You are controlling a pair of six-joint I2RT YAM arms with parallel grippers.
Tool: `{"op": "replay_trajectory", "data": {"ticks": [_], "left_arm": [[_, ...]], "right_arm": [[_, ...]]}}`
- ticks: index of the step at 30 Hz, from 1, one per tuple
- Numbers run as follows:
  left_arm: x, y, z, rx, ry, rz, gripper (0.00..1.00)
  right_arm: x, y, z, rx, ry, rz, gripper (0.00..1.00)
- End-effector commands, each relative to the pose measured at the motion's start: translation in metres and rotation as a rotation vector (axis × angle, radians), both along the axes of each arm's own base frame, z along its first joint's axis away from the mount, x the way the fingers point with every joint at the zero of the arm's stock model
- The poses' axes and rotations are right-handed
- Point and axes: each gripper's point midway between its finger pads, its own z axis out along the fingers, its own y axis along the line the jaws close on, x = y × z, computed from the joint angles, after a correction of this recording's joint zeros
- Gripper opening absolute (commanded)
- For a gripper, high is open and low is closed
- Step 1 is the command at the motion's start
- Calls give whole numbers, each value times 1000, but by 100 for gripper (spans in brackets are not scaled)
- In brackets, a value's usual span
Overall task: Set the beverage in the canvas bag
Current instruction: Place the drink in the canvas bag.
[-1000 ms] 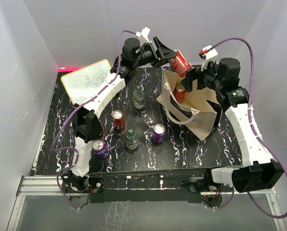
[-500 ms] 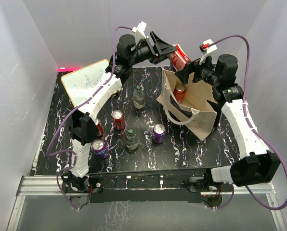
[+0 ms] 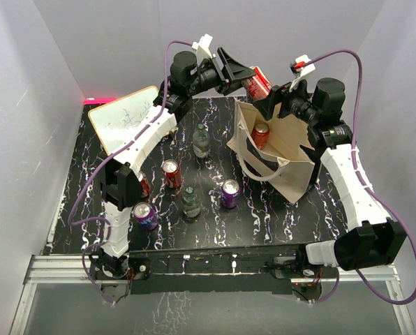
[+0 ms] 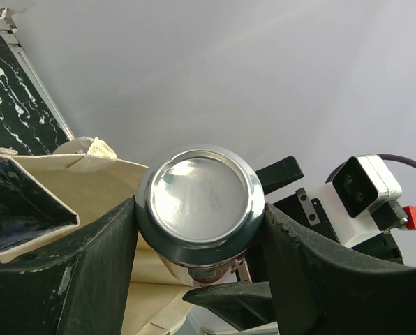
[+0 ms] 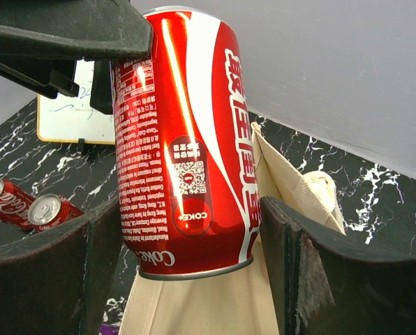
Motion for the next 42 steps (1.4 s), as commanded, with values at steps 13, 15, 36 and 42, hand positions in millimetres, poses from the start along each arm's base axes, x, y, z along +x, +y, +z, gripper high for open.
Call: {"op": "replay_trajectory", "data": {"ticks": [13, 15, 36, 42], "left_arm": [[-33, 22, 77, -120, -136, -3, 12], [-32, 21, 75, -115, -146, -4, 26], [-17, 12, 41, -31, -184, -3, 90], [-15, 10, 39, -23, -196, -3, 90]], "right_arm": [[-2, -8, 43, 13, -122, -54, 8], [-5, -10, 46, 6, -124, -63, 8], [-30, -21, 75, -7, -155, -109, 8], [-31, -24, 78, -10, -156, -125, 8]]}}
